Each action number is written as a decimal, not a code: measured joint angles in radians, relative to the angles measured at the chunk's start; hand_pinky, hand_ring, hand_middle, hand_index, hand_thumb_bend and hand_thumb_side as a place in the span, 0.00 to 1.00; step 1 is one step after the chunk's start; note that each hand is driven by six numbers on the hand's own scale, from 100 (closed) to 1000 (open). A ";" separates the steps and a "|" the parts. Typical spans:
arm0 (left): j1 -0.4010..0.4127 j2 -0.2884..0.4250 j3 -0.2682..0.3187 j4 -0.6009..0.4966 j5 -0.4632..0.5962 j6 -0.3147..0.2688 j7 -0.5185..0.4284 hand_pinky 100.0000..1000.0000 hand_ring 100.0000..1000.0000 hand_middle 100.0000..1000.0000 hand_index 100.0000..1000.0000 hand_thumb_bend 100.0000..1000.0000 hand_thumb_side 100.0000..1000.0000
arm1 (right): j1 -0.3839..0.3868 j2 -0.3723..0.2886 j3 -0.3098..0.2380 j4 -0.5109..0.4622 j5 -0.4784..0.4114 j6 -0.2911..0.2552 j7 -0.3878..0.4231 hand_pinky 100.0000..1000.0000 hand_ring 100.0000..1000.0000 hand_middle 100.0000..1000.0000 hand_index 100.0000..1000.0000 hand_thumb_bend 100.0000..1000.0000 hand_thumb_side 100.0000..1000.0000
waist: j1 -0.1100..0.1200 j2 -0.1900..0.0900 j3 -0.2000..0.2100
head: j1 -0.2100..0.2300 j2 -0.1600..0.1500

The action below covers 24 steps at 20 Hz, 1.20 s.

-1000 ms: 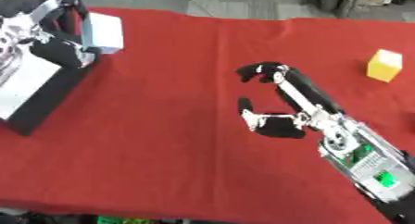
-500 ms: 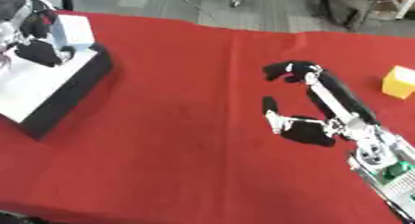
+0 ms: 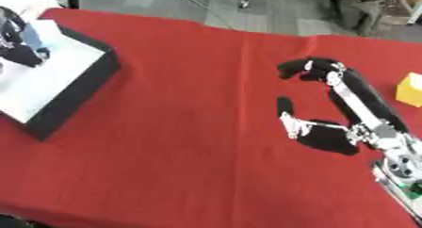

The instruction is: Pick up the objects with one hand, pass them to the other hand, and then place them into the box on the other side of the table.

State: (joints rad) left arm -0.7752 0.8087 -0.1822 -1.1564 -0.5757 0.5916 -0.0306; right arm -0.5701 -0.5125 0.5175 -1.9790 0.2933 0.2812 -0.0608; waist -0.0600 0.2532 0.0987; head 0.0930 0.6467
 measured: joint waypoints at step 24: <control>-0.022 -0.048 0.038 0.062 -0.072 -0.007 0.003 0.69 0.70 0.71 0.75 0.10 0.52 | 0.008 -0.007 -0.020 0.000 -0.019 -0.009 -0.026 0.80 0.87 0.66 0.79 0.00 0.00 | 0.000 0.000 -0.005 | -0.013 0.011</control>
State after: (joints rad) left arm -0.7967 0.7610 -0.1442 -1.0944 -0.6478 0.5846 -0.0278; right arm -0.5618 -0.5194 0.4979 -1.9791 0.2741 0.2717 -0.0865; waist -0.0601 0.2534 0.0935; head 0.0800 0.6577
